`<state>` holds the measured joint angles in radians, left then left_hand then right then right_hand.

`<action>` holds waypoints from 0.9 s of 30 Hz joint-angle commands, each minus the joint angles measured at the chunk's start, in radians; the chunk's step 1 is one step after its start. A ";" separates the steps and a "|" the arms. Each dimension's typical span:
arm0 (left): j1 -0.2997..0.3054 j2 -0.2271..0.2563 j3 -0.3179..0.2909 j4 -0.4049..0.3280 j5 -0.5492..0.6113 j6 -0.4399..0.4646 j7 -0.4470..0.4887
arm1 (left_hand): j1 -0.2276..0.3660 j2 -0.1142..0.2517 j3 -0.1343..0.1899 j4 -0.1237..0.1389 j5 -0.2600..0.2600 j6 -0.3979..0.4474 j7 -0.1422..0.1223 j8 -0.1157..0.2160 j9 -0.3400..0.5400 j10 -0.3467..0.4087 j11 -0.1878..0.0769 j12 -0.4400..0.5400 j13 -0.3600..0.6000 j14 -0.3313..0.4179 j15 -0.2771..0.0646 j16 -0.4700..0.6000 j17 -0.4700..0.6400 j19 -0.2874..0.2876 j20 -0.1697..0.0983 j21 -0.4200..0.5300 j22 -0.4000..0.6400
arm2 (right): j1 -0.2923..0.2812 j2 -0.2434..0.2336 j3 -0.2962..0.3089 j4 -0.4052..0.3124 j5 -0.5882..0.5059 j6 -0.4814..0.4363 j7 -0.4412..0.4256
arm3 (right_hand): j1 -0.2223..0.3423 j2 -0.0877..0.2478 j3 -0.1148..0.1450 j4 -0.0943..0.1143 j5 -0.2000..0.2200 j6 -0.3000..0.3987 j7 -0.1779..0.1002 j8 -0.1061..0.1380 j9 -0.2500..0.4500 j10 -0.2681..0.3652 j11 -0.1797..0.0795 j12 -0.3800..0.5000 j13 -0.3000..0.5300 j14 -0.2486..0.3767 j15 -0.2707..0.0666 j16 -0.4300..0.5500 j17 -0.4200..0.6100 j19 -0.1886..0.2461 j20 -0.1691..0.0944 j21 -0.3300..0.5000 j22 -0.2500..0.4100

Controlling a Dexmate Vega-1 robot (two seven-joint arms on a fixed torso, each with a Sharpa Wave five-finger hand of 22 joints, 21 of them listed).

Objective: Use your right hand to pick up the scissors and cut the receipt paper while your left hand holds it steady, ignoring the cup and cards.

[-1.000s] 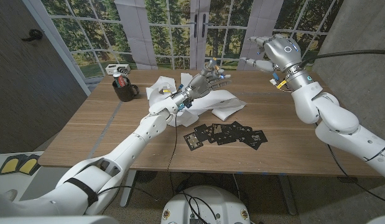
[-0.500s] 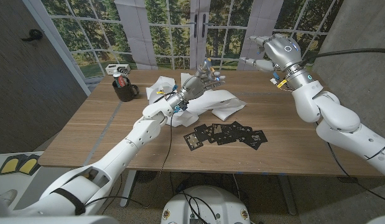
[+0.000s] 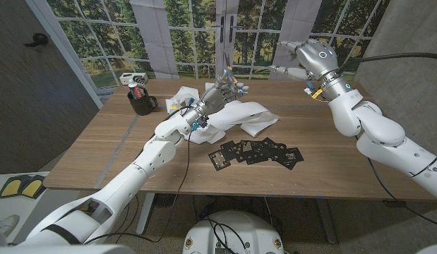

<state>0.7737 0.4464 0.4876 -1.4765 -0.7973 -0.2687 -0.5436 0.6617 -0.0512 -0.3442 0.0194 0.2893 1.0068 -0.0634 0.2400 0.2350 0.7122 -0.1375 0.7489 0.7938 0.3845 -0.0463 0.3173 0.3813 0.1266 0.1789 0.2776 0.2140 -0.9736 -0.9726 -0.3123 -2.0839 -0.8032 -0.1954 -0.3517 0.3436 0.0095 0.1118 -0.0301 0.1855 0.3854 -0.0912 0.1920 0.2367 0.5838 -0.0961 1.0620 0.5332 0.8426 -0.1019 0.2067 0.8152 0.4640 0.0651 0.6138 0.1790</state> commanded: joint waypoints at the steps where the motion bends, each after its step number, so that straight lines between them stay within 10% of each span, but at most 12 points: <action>1: 0.062 0.093 -0.024 -0.120 0.038 -0.003 0.103 | -0.025 -0.015 -0.010 0.011 0.015 -0.009 0.024 -0.004 0.006 0.050 -0.032 0.008 0.001 0.006 -0.010 -0.007 0.005 -0.004 0.015 -0.003 0.000 | 0.021 0.013 -0.026 0.014 0.007 0.010 0.013 | -0.014 -0.003 -0.002 0.002 0.007 -0.007 0.002 -0.002 0.002 0.001 0.004 -0.003 -0.004 -0.011 -0.100 0.000 0.001 -0.002 0.008 -0.005 0.005; 27: 0.156 0.237 -0.074 -0.272 0.021 0.027 0.155 | -0.164 -0.077 -0.011 0.072 0.062 -0.035 0.063 -0.015 0.015 0.023 0.009 0.001 -0.020 -0.008 0.028 -0.020 0.016 -0.005 0.034 -0.006 0.002 | 0.024 0.009 -0.027 -0.009 -0.001 0.001 0.041 | -0.032 -0.003 -0.008 0.006 0.008 -0.018 0.005 0.002 -0.002 -0.005 0.012 -0.004 -0.013 -0.017 -0.095 0.004 0.000 -0.002 0.016 -0.022 0.005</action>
<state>0.8811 0.6308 0.4409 -1.6858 -0.7625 -0.2386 -0.4127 0.5079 -0.1312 -0.3533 0.0849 0.3452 1.0175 -0.0528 0.2308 0.2489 0.7227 -0.1269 0.7492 0.7710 0.3735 -0.0248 0.3020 0.3923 0.1176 0.2055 0.2736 0.2140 -0.9553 -0.9653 -0.3349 -2.0888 -0.7997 -0.1922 -0.3242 0.3211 0.0056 0.1077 -0.0260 0.1855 0.3729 -0.0858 0.1920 0.2321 0.5784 -0.0909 1.0572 0.5202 0.8303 -0.1000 0.2067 0.8153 0.4553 0.0736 0.5951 0.1790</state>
